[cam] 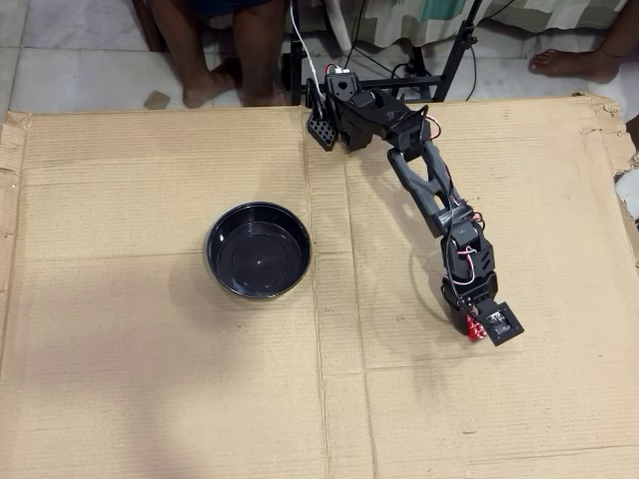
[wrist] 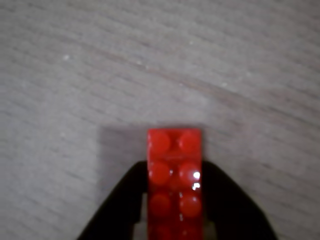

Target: Grasp a lego block and put it in the bin.

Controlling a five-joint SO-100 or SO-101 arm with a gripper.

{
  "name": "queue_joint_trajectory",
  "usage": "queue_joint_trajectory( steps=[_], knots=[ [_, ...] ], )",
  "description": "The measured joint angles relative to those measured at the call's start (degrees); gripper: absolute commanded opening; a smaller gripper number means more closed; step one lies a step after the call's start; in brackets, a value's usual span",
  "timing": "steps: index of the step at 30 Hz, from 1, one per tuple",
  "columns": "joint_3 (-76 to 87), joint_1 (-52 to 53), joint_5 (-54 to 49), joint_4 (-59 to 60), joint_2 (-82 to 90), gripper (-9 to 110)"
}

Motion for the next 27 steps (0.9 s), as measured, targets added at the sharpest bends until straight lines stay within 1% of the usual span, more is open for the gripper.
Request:
queue_joint_trajectory(
  steps=[16, 27],
  knots=[
    [0.6, 0.4, 0.0, -0.2, 0.4, 0],
    [17.1, 3.6, 0.0, 0.6, 13.4, 0]
  ],
)
